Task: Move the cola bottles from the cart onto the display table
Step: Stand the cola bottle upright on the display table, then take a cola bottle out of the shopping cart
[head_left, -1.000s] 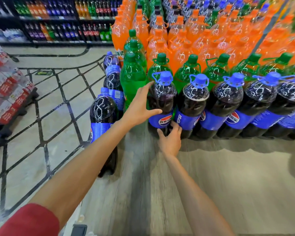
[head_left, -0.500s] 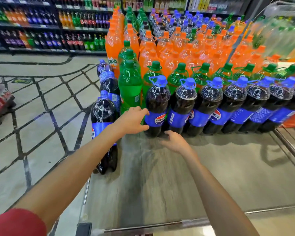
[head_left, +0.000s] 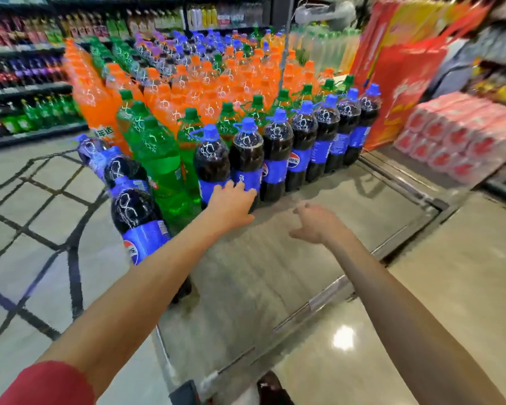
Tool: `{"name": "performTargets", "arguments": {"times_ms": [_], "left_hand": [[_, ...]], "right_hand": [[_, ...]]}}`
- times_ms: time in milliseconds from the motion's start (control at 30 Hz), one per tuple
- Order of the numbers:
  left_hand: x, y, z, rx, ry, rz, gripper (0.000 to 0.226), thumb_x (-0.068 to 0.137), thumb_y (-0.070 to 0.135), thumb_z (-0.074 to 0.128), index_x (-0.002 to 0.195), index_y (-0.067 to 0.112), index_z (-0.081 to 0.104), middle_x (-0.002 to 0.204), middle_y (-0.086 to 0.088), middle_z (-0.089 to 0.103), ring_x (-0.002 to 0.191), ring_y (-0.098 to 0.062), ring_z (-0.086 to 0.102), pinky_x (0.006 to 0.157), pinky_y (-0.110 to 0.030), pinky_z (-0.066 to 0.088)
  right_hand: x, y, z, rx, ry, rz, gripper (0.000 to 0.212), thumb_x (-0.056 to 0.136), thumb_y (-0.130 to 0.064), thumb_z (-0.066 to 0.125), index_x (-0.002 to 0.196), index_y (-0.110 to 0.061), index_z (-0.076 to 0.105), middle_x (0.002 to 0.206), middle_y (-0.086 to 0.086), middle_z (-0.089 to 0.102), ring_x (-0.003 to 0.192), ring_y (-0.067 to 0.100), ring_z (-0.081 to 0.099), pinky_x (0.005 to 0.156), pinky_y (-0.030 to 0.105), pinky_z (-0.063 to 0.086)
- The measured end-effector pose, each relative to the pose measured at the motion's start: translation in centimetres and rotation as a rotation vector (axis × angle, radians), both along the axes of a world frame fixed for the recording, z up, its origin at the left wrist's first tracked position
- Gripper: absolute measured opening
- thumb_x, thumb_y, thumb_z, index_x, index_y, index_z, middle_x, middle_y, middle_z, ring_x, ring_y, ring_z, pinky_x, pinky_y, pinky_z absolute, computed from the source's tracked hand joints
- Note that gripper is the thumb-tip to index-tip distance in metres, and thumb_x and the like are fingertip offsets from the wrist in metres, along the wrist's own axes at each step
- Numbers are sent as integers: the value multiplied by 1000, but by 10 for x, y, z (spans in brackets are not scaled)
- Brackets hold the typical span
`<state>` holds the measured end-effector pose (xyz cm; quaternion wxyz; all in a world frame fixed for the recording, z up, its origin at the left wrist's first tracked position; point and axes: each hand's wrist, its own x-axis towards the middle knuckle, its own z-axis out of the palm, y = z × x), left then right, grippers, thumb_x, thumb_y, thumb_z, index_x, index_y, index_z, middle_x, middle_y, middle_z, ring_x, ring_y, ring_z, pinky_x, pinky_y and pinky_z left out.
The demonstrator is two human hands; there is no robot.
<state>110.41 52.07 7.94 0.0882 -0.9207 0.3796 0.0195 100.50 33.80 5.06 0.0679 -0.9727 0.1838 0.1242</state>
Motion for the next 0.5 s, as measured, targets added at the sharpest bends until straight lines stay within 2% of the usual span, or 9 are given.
{"name": "performTargets", "arguments": {"times_ms": [367, 500], "left_hand": [[-143, -121, 20, 27, 24, -454, 51, 95, 44, 58, 140, 22, 47, 141, -10, 50, 132, -32, 47, 104, -42, 39], [-223, -162, 25, 35, 43, -651, 52, 97, 46, 56, 141, 20, 47, 137, -11, 53, 128, -34, 51, 102, -45, 42]], "right_hand": [[-219, -49, 33, -72, 71, -419, 62, 95, -50, 61, 145, -17, 44, 144, 14, 45, 133, 37, 43, 105, 48, 42], [-318, -57, 29, -31, 96, -598, 62, 96, -50, 60, 146, -17, 45, 145, 14, 46, 132, 36, 44, 105, 46, 43]]}}
